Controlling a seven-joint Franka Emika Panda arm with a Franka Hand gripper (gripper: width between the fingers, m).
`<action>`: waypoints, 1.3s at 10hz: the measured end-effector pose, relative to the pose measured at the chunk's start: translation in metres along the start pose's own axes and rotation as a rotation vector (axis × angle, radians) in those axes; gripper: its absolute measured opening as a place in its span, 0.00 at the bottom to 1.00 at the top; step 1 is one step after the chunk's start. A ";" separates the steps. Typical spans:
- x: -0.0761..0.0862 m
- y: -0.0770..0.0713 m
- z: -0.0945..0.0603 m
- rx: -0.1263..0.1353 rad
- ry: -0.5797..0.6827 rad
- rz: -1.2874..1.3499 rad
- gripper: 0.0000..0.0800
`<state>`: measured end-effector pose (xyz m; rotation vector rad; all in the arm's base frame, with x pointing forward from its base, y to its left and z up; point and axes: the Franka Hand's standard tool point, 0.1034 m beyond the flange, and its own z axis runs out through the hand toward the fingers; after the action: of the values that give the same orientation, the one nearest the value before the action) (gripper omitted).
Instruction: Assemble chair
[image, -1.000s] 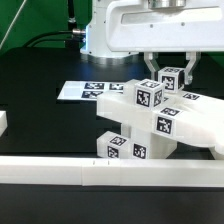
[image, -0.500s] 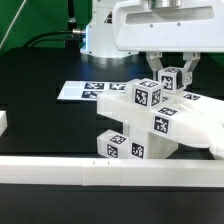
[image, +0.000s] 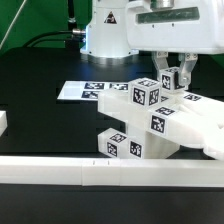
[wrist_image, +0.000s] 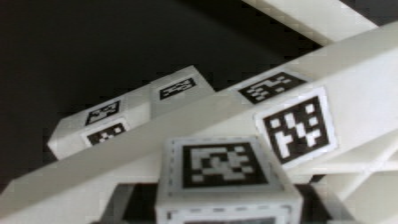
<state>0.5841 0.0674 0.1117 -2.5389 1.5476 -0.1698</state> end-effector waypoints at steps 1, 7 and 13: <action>0.000 0.000 0.000 -0.002 -0.001 -0.025 0.55; -0.002 -0.002 0.000 -0.007 -0.006 -0.370 0.81; -0.003 -0.007 -0.004 -0.093 -0.014 -0.990 0.81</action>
Offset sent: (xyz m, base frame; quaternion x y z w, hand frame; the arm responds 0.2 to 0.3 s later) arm 0.0000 0.0000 0.0000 0.0000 0.0000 -0.1938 0.9810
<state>0.5878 0.0727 0.1167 -3.1113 0.1671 -0.1872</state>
